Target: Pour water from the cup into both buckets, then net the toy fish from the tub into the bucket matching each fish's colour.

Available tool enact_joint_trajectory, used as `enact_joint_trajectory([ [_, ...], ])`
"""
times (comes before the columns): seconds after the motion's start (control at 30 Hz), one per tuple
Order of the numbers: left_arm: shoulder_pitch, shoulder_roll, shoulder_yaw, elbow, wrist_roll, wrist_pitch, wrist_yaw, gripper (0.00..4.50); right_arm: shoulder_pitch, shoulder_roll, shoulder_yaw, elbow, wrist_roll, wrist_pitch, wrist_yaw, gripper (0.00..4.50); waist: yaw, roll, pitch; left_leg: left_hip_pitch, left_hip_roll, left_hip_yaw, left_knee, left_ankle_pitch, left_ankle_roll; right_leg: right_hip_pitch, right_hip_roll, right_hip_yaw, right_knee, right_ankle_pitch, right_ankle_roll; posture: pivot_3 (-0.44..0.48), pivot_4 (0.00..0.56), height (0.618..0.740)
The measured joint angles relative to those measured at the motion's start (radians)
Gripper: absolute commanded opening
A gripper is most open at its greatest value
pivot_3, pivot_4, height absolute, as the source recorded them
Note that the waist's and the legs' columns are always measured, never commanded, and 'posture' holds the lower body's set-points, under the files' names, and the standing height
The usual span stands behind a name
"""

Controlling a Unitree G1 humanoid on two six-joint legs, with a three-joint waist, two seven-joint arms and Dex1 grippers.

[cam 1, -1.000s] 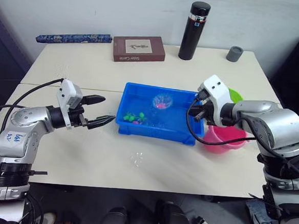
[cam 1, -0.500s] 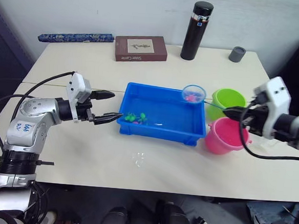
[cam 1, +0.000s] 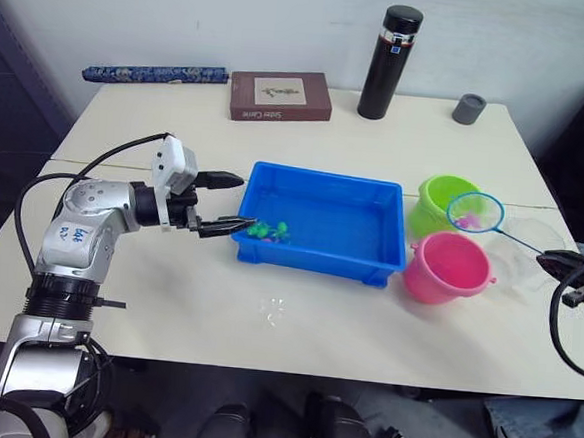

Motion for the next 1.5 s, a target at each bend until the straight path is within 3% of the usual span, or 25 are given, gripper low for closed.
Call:
enact_joint_trajectory([
  [0.27, -0.002, -0.013, -0.004, 0.022, 0.015, -0.013, -0.013, 4.47, 0.224, 0.140, 0.047, -0.003, -0.265, -0.529, -0.075, 0.00, -0.001, 0.000, 0.000, 0.001, 0.000, 0.002, 0.000, 0.000, 0.000, 0.001, 0.001, 0.001, 0.000, 0.000, 0.000, 0.000, 0.150, 0.740],
  [0.4, -0.002, -0.015, -0.004, 0.030, 0.019, -0.017, -0.014, 4.47, 0.268, 0.178, 0.078, 0.044, -0.380, -0.733, -0.131, 0.00, -0.001, 0.000, 0.000, 0.002, 0.000, 0.002, 0.001, 0.000, 0.000, 0.001, 0.002, 0.002, 0.000, 0.000, 0.000, 0.000, 0.150, 0.740],
  [0.83, -0.001, -0.020, -0.004, 0.033, 0.021, -0.023, -0.013, 4.47, 0.342, 0.163, 0.159, 0.301, -0.834, -1.346, -0.433, 0.00, -0.002, 0.000, 0.000, 0.003, 0.000, 0.003, 0.001, 0.000, -0.001, 0.001, 0.002, 0.003, 0.000, 0.000, 0.000, 0.000, 0.150, 0.740],
  [1.2, 0.005, -0.019, -0.001, 0.032, 0.021, -0.023, -0.012, 4.47, 0.330, 0.089, 0.157, 0.387, -1.225, -1.477, -0.820, 0.00, -0.004, 0.000, 0.000, 0.004, 0.000, 0.004, 0.001, 0.001, -0.002, 0.001, 0.004, 0.005, 0.000, -0.001, -0.001, 0.000, 0.150, 0.740],
  [1.5, 0.008, -0.017, 0.004, 0.027, 0.021, -0.022, -0.009, 4.47, 0.361, 0.079, 0.157, 0.365, -1.407, -1.445, -1.019, 0.00, -0.004, 0.000, 0.000, 0.004, 0.000, 0.004, 0.001, 0.001, -0.002, 0.001, 0.004, 0.006, 0.003, -0.001, -0.001, 0.000, 0.150, 0.740],
])
